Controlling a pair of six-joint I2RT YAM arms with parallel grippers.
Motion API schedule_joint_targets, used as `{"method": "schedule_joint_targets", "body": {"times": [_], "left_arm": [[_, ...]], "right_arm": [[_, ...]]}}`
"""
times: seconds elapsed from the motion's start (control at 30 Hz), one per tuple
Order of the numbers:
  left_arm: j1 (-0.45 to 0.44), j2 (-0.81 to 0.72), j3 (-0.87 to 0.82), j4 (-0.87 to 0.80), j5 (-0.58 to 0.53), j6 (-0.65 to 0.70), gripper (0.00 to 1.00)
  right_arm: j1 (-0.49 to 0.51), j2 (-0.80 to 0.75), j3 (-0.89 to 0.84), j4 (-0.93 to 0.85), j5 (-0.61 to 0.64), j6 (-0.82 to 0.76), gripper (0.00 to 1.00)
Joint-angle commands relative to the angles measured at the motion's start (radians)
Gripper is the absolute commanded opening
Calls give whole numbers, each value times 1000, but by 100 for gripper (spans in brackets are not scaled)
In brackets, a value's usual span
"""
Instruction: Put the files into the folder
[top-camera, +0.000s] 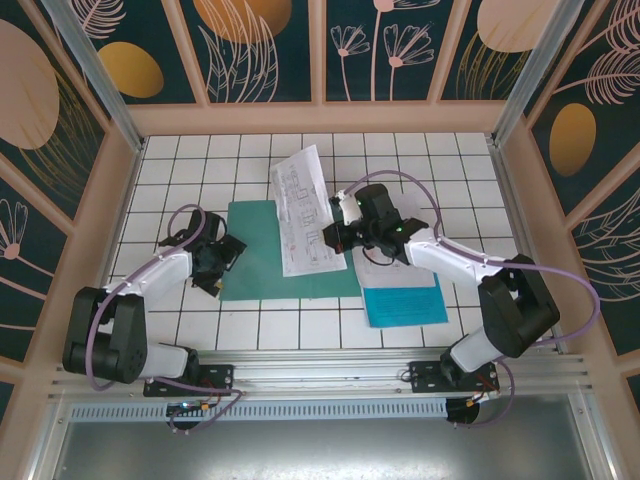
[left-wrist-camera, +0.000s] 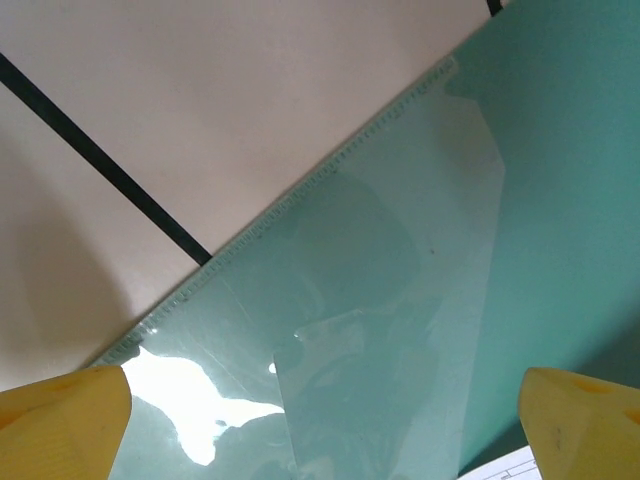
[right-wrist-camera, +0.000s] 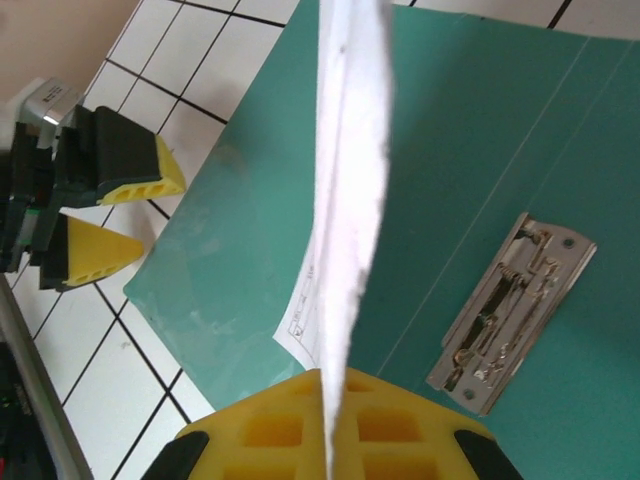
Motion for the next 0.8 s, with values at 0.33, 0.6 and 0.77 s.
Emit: {"method": "schedule_joint_targets", "body": {"times": [0.33,0.6,0.77], "left_arm": [[51,41,-37,19,13,101,99],[51,53,-78,91,86,90,99],[51,57,-86,106,117,92,99]], "right_arm": [[-31,-19,-100,154,-151,83,0],[-76,74,-174,351,-296,192,0],[-68,137,-187,471,-298,292,0]]}}
